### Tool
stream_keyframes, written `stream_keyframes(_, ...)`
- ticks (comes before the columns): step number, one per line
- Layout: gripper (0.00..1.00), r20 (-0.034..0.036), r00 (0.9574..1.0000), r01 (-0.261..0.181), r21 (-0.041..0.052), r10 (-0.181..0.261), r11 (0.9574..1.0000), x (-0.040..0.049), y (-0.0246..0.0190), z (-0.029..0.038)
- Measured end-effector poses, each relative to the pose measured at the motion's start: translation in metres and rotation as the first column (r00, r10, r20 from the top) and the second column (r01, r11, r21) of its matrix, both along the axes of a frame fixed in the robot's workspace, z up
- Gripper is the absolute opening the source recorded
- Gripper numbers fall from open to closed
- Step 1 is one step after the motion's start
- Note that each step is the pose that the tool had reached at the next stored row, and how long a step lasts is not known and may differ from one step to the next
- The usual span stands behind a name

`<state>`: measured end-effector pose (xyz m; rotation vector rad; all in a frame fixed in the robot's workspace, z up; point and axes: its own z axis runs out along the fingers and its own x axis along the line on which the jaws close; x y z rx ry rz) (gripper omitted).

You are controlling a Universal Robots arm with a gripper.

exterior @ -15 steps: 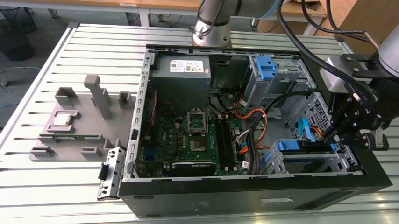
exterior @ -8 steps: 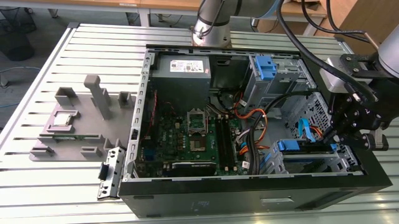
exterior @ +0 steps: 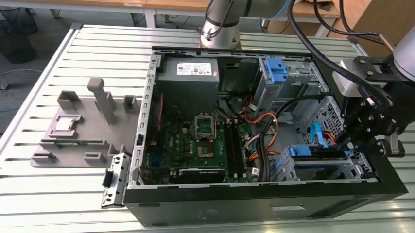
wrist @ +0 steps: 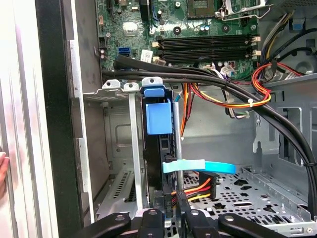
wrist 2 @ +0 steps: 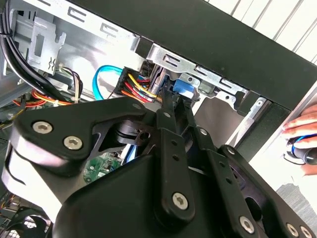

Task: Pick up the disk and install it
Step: 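Insert the second disk wire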

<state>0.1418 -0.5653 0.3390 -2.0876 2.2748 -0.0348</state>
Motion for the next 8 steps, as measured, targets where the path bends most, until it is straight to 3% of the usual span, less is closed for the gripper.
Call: stream_keyframes(8,0.24,-0.0012,1.0,0.0,-0.0037,0.0,1.0,-0.0001,0.0,-0.0036)
